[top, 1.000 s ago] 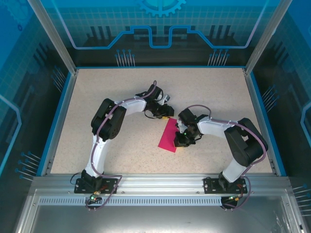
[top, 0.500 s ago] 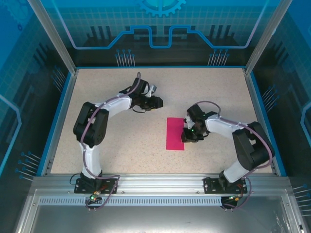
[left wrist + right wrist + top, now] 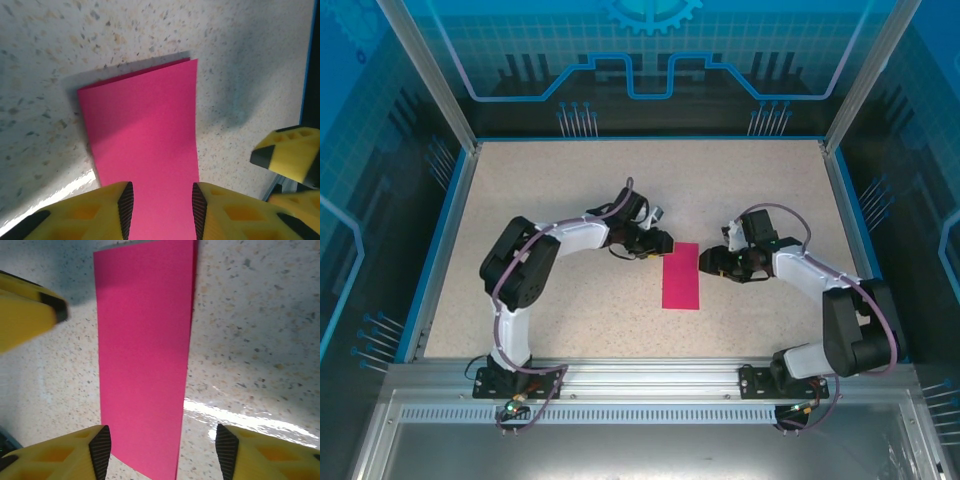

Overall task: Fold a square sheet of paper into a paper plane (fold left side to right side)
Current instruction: Fold the triangle a second time at the center of the table.

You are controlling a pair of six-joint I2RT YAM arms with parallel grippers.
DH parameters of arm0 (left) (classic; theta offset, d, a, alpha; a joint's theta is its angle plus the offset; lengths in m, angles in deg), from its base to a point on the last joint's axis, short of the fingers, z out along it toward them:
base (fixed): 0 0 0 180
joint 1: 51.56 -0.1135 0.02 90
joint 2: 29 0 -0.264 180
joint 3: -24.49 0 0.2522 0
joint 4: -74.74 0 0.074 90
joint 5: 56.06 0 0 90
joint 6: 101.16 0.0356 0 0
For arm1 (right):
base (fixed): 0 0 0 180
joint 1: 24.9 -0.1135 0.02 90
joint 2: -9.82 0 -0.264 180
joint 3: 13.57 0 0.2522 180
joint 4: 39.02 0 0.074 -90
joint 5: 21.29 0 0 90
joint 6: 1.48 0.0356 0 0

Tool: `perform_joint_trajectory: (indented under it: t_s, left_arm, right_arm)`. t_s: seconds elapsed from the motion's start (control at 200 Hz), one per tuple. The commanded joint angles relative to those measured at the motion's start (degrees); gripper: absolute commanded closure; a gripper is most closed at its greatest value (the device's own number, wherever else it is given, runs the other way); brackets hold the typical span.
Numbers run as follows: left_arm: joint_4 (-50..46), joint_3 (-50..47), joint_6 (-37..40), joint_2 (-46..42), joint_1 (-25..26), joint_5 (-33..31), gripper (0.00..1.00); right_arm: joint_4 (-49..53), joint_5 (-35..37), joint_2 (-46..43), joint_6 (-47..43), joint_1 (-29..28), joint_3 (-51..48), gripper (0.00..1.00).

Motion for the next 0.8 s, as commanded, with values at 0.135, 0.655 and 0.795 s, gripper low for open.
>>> perform_joint_trajectory:
  t_s: [0.135,0.655,0.795]
  left_arm:
    - [-1.75,1.78,-2.02,2.03,2.23,0.66,0.61]
    - [-1.46,-5.30,-3.74,-0.63,4.40,-1.14,0.61]
    - [-2.73,-5.17,-2.87,-0.62,4.34,-1.70,0.61]
  right_arm:
    - [0.34,-2.86,2.37,0.87,0.93,-0.33,0.35]
    - [4.30,-5.48,9.04,0.63,0.89,2.99,0.37]
    - [4.23,-7.91,10.18,1.29,0.78,3.61,0.43]
